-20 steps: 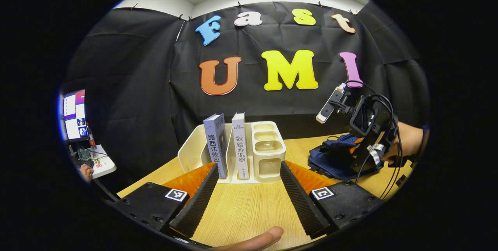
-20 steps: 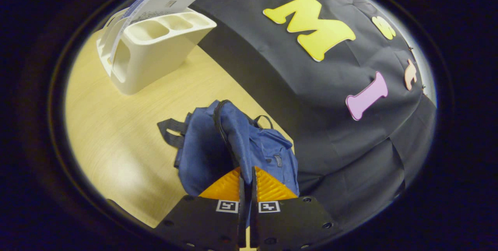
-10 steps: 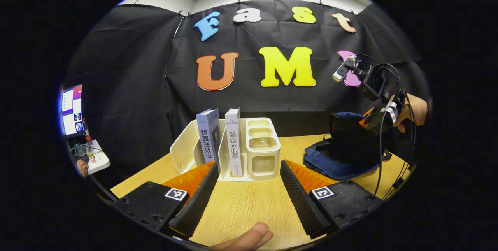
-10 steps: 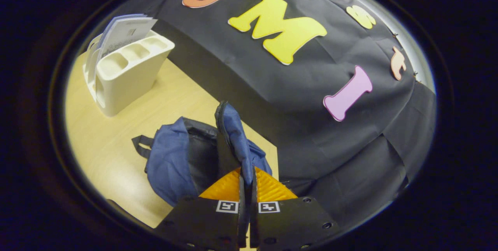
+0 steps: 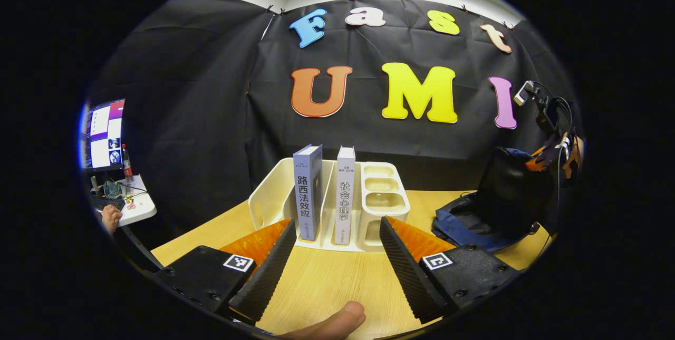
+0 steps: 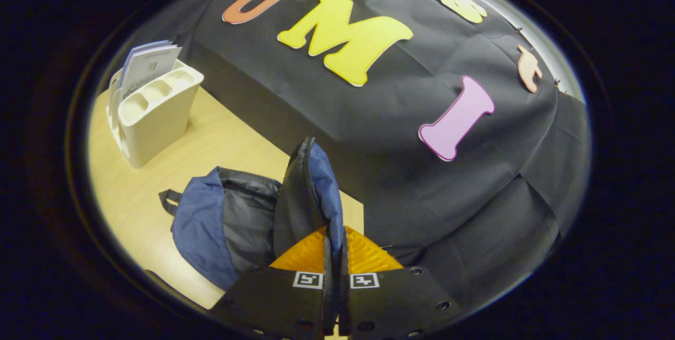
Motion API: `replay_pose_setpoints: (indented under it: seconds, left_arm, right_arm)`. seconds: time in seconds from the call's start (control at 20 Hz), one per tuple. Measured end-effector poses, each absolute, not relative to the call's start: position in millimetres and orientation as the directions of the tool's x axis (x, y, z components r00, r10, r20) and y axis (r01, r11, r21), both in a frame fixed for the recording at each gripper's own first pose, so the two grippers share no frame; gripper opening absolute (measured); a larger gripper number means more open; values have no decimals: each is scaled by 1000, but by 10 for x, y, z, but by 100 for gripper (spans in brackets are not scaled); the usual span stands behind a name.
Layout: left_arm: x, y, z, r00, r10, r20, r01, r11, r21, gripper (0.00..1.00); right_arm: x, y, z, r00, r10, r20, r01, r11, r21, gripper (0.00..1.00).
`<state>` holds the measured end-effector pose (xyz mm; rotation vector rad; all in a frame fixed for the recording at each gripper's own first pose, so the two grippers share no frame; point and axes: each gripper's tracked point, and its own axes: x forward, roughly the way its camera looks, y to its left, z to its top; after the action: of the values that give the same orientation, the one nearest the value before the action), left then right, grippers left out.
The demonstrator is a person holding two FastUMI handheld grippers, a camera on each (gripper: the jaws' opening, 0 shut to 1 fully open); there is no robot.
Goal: Open the schoolbag, grab two books from the bookshelf and put them into the schoolbag.
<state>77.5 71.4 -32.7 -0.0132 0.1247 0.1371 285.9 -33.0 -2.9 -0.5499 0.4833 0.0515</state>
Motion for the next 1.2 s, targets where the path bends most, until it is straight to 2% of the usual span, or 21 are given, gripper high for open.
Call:
replay_pose_setpoints:
  seconds: [0.15, 0.5, 0.7, 1.2]
  left_arm:
    - [960, 722, -161, 983, 138, -120, -136, 990, 23, 99]
    - [1589, 490, 199, 991, 50, -121, -51, 999, -5, 99]
    - [2034, 439, 381, 991, 20, -135, -18, 1000, 12, 99]
    - [3159, 644, 353, 926, 30, -376, -13, 999, 48, 99]
  right_arm:
    - [2942, -484, 10, 886, -59, -460, -174, 877, -447, 4]
    - [3148, -846, -19, 880, -22, -475, -177, 911, -371, 4]
    - [3221, -995, -23, 896, 0, -444, -170, 924, -343, 4]
    - [3203, -1106, -126, 906, 49, -421, -200, 925, -324, 4]
